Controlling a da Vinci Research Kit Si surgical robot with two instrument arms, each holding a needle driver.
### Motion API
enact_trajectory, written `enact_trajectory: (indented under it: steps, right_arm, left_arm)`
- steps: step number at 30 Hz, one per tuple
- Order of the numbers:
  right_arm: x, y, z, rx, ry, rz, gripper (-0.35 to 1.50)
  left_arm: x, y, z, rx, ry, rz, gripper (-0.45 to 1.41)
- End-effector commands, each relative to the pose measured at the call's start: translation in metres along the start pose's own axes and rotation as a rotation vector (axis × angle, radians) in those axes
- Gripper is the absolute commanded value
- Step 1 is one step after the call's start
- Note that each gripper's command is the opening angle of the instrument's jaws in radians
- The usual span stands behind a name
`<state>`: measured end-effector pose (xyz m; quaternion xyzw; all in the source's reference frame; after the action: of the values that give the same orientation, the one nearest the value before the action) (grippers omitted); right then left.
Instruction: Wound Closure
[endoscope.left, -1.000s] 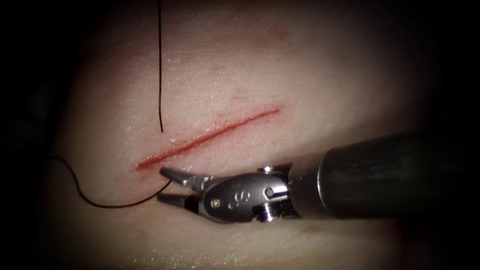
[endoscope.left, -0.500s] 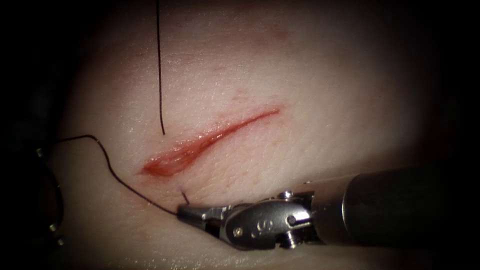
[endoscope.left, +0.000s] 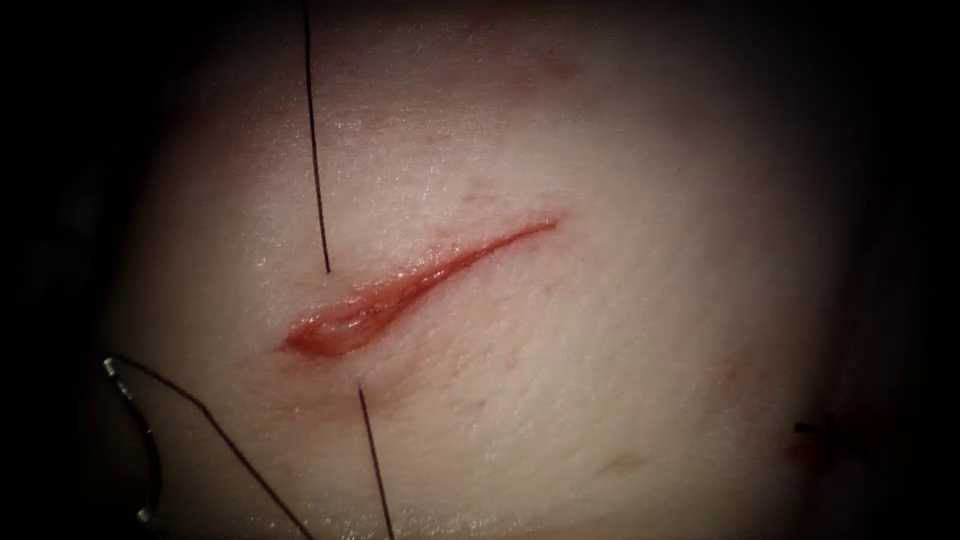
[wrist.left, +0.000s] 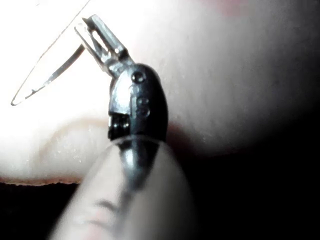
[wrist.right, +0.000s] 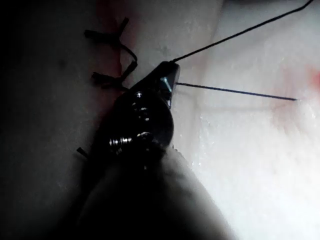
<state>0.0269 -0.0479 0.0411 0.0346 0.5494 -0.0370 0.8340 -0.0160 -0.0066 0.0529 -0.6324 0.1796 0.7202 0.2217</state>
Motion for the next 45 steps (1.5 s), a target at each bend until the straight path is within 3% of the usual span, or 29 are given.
enact_trajectory:
  steps: [1,5,8,9,11,14,21,31,34,45]
  right_arm:
    - [0.0012,-0.0024,0.0001,0.017,0.005,0.007,-0.35]
    - [0.003,-0.004,-0.0001,0.04,0.031,0.01,-0.35]
    - [0.0033,-0.0036,0.0005,0.043,0.036,0.014,-0.35]
    - [0.0032,-0.0033,0.0007,0.041,0.034,0.017,-0.21]
    - [0.0026,-0.0021,0.0012,0.02,0.047,0.03,0.41]
    - [0.0015,-0.0001,0.0014,-0.003,0.066,0.048,0.91]
    - [-0.0002,0.0053,-0.0005,-0.081,0.14,0.08,1.25]
    - [-0.001,0.01,-0.0016,-0.121,0.133,-0.002,1.21]
    - [-0.0022,0.0118,-0.0003,-0.158,0.112,-0.02,1.14]
    - [-0.0062,0.0153,0.006,-0.219,0.065,-0.027,1.04]
  left_arm:
    - [-0.0003,0.0015,0.0003,-0.001,0.001,-0.002,-0.45]
    - [-0.0001,0.0027,0.0005,-0.002,0.008,0.0,-0.45]
    - [-0.0003,0.0029,0.0009,-0.004,0.012,-0.004,-0.45]
    - [-0.0004,0.0028,0.001,-0.005,0.012,-0.005,-0.45]
    - [-0.0006,0.0025,0.0012,-0.007,0.014,-0.007,-0.45]
    - [-0.0011,0.0019,0.0013,-0.011,0.016,-0.011,-0.45]
    - [-0.0019,-0.0008,-0.0006,0.023,-0.026,-0.029,-0.45]
    - [-0.0018,-0.007,-0.0056,0.129,-0.081,0.021,-0.45]
    - [-0.0017,-0.0081,-0.0065,0.164,-0.101,0.028,-0.45]
    - [-0.0024,-0.0082,-0.0055,0.159,-0.091,0.041,-0.45]
